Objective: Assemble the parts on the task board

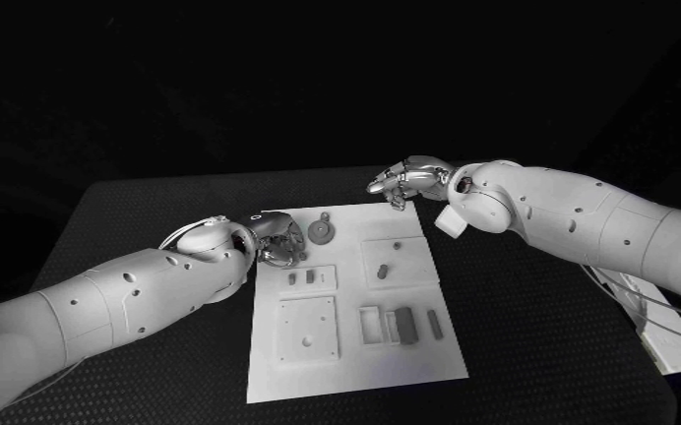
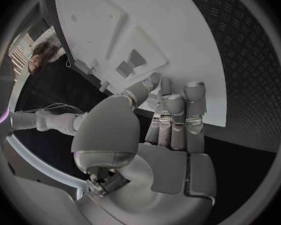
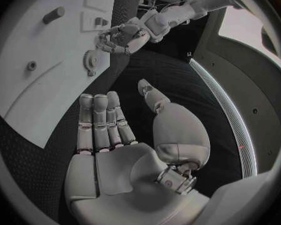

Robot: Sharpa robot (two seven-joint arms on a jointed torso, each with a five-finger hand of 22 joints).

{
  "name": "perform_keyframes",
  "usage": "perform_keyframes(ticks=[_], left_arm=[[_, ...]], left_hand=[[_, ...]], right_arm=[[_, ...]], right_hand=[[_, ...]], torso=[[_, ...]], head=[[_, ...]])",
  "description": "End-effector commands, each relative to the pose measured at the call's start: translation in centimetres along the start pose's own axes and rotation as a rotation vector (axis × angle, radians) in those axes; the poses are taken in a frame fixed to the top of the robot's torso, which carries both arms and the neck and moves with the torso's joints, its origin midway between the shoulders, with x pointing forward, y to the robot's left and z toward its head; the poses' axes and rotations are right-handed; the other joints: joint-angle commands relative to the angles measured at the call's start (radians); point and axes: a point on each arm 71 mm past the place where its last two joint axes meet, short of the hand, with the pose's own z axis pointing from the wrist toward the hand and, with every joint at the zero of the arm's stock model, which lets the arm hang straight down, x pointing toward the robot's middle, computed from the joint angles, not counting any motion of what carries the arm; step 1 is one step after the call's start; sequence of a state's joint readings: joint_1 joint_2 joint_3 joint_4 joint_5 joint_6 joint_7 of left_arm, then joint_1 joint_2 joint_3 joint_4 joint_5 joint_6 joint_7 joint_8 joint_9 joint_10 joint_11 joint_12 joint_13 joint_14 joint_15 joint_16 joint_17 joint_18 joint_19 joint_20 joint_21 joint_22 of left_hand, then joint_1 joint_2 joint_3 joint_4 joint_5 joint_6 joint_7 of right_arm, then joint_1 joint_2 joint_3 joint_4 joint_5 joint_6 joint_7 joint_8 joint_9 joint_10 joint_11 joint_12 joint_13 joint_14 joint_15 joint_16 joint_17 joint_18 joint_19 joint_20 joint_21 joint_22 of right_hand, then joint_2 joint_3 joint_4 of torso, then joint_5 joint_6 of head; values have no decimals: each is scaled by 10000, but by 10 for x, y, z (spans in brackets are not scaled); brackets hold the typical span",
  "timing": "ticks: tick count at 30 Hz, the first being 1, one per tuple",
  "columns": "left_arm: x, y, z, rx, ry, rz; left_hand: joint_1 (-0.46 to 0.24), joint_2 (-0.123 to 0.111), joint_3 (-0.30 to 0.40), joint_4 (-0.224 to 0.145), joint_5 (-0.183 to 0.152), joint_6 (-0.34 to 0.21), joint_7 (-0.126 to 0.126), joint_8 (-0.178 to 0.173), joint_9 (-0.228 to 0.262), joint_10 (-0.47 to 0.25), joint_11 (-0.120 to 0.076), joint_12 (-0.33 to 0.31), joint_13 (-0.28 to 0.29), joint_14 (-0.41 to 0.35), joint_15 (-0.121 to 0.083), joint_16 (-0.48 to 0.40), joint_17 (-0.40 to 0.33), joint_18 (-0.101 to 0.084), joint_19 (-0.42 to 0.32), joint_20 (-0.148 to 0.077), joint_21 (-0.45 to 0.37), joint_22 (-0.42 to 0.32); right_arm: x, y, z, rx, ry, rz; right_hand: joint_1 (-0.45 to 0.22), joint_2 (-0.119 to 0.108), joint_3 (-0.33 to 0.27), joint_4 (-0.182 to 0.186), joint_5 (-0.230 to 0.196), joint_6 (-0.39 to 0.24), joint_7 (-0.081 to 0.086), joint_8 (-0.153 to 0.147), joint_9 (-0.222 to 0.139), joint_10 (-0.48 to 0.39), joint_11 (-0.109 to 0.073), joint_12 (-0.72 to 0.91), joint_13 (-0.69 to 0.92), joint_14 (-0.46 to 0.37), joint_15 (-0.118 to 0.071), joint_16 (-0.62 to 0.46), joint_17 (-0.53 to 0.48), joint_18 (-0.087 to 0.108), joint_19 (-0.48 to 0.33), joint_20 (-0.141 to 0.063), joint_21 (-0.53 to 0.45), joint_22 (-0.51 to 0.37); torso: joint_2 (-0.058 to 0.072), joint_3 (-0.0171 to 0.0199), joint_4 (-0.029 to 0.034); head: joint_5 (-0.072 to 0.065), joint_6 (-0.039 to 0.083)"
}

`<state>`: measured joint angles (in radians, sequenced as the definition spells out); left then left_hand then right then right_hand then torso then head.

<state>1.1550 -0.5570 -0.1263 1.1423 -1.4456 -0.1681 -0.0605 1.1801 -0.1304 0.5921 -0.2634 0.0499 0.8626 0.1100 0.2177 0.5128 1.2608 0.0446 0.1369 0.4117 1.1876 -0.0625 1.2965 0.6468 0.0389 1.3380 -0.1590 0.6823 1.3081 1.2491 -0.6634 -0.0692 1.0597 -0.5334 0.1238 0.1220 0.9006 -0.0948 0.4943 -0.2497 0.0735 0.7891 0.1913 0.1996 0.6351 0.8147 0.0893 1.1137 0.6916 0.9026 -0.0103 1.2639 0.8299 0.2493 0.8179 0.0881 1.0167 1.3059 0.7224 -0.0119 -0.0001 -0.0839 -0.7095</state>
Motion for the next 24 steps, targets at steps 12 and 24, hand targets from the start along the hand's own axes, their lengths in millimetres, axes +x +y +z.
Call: perform_keyframes(ticks=[12,24], left_arm=[[-7,33,-12,-863,-772,-2031],[-31,57,-33,-476,-1987,-6859]], left_hand=[[279,306,370,68,18,1035,291,663,194,-292,26,290,40,-126,-23,-44,-98,1262,-126,-12,-38,170],[-338,196,237,316,17,903,369,631,184,-397,108,362,-35,-758,80,-970,-554,989,-856,135,-876,-216]], right_arm=[[-14,1,-3,-470,-1595,-1285],[-20,-3,-14,-204,-1720,-4810]], right_hand=[[431,355,141,-329,-55,71,32,38,10,-52,-39,81,-31,-19,-59,65,-21,125,117,-40,-39,16],[1716,570,223,-392,-57,156,107,100,-14,11,110,-2634,-2061,337,70,-1189,-1215,125,140,79,-663,-395]], torso=[[-5,-1,1],[-14,1,12]], head=[[-51,131],[-210,368]])
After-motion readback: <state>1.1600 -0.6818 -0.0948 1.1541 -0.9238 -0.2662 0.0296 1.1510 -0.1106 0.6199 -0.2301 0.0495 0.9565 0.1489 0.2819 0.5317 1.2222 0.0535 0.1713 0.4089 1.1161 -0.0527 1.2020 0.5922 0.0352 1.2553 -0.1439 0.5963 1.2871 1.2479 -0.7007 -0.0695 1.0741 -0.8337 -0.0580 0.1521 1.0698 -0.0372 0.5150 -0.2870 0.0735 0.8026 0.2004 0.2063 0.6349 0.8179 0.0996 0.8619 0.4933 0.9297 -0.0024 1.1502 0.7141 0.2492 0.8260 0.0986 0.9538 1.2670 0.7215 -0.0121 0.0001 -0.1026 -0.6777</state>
